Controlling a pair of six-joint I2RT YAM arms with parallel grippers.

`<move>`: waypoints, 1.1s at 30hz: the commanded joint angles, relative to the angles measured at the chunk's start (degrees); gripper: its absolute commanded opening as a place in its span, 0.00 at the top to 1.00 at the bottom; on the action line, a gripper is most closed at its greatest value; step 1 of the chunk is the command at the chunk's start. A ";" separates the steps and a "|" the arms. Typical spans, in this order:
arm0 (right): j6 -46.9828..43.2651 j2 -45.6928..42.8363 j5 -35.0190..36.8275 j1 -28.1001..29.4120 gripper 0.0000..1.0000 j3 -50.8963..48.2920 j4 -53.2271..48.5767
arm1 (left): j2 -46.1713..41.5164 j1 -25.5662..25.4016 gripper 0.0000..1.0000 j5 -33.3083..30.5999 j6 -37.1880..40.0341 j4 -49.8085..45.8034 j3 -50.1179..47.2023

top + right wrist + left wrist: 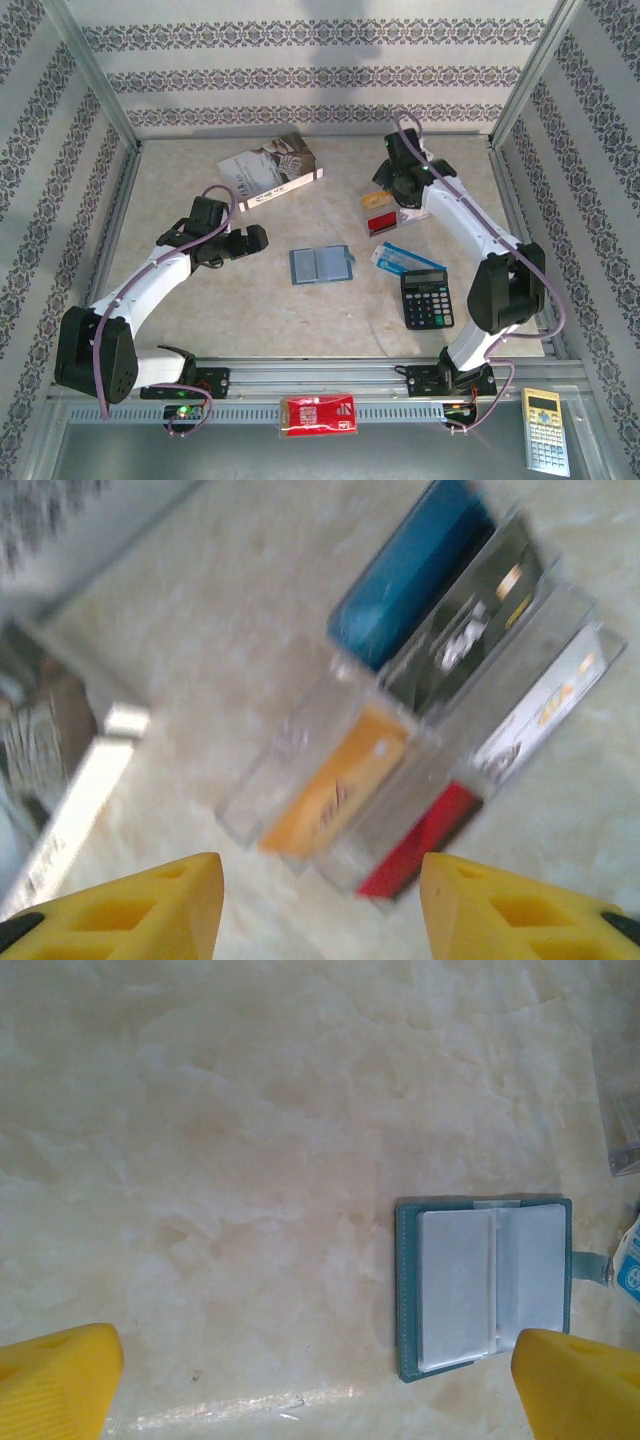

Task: Take the credit cards out of the card holder

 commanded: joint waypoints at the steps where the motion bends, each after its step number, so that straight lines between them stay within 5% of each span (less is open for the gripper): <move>1: -11.10 -2.47 -5.27 3.25 0.42 -4.76 0.71 | -1.22 1.14 0.00 0.51 -1.62 2.62 -1.52; 6: -16.58 -2.59 -7.68 11.32 0.31 -9.97 0.85 | -1.75 1.56 0.00 0.67 -3.65 5.62 -4.13; 17: -18.32 8.57 -7.56 25.11 0.30 -6.70 0.56 | -3.67 3.48 0.00 0.08 -5.71 6.94 -7.52; 33: -19.51 21.27 -11.55 28.33 0.32 -0.14 -2.50 | -2.32 4.06 0.00 3.42 -3.78 5.42 -6.10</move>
